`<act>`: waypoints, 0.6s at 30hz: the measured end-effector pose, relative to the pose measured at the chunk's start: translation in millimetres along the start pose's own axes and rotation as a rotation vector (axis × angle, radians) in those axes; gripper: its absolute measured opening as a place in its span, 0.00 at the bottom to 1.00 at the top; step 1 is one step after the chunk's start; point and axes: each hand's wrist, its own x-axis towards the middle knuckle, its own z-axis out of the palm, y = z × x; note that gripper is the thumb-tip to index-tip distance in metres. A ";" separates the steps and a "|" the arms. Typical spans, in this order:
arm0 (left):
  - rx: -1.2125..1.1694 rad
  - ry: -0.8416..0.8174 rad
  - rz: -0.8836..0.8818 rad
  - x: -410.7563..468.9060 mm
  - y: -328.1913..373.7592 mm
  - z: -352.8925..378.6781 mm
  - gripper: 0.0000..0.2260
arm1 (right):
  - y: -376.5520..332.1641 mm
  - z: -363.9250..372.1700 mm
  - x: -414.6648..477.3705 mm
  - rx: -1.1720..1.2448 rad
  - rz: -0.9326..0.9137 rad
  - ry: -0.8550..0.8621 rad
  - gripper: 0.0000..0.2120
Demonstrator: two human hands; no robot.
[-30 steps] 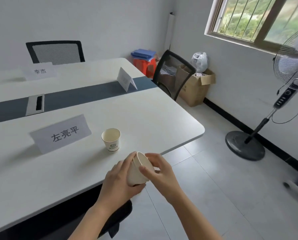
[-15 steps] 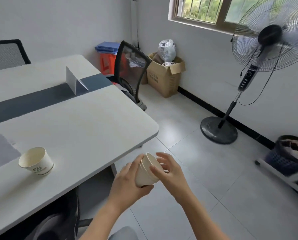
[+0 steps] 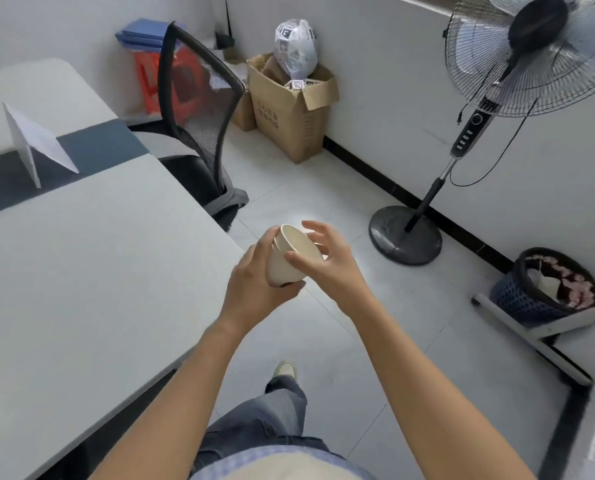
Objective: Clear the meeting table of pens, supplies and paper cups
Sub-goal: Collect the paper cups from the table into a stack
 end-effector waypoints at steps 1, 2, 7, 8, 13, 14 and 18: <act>-0.019 0.003 0.006 21.1 4.4 2.1 0.37 | -5.4 -6.8 19.6 0.000 0.002 0.016 0.23; -0.039 0.005 0.010 41.6 8.3 4.3 0.37 | -10.5 -14.0 39.0 -0.003 0.001 0.029 0.23; -0.103 0.011 0.023 120.8 23.4 14.1 0.36 | -27.9 -46.3 115.3 -0.012 -0.005 0.074 0.21; -0.103 0.013 0.030 133.7 24.6 16.6 0.36 | -29.7 -51.0 126.6 -0.007 -0.004 0.075 0.21; -0.090 0.025 0.002 182.0 30.5 27.4 0.36 | -31.7 -68.3 175.1 -0.013 -0.002 0.046 0.23; -0.090 0.038 -0.012 189.7 30.4 29.0 0.36 | -32.3 -70.8 185.3 -0.013 0.002 0.026 0.24; -0.072 0.121 -0.048 221.0 28.3 34.0 0.37 | -33.9 -77.5 229.8 -0.037 -0.022 -0.085 0.23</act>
